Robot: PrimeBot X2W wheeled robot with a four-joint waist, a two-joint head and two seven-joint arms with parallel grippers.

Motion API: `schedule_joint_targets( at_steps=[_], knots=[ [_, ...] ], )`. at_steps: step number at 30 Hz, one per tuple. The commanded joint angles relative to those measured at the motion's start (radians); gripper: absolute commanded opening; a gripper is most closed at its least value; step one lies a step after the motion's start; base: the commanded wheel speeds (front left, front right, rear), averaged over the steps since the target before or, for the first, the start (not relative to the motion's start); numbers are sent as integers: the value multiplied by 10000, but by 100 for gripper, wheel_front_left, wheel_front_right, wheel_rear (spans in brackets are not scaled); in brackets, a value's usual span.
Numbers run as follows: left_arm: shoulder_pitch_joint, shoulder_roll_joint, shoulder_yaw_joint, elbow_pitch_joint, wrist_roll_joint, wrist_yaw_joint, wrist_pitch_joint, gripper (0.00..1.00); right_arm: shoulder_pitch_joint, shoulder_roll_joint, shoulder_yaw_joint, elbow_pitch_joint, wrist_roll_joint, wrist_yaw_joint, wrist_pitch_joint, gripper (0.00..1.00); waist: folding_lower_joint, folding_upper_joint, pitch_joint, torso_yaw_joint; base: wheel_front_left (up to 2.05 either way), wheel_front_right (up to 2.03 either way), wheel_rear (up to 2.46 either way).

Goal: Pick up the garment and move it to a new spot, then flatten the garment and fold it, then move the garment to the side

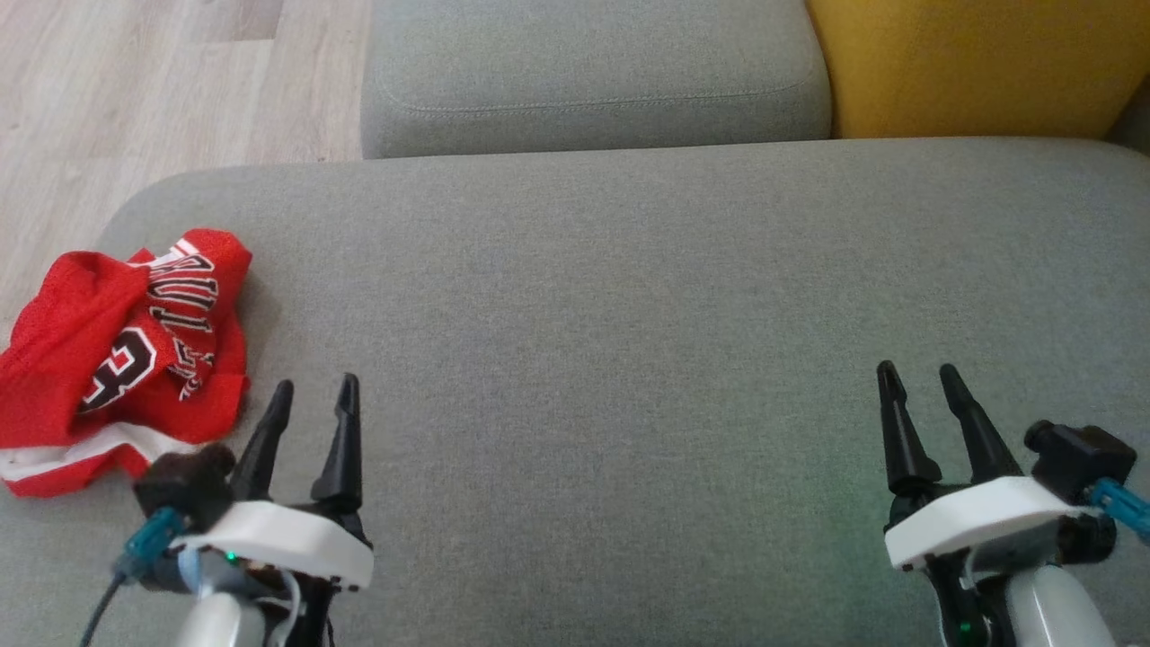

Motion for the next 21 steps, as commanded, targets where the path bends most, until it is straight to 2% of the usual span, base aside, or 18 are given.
schedule_joint_targets(
  at_steps=[1,21],
  knots=[
    [-349,247,126,-394,381,88,-149,100,-208,-59,235,-433,-415,-6,-132,100,0,0,-9,6,0,0,0],
    [-299,458,-372,-18,2418,557,-735,100,-86,112,285,-444,-2622,-7,-330,100,0,0,-84,41,0,0,0]
  ],
)
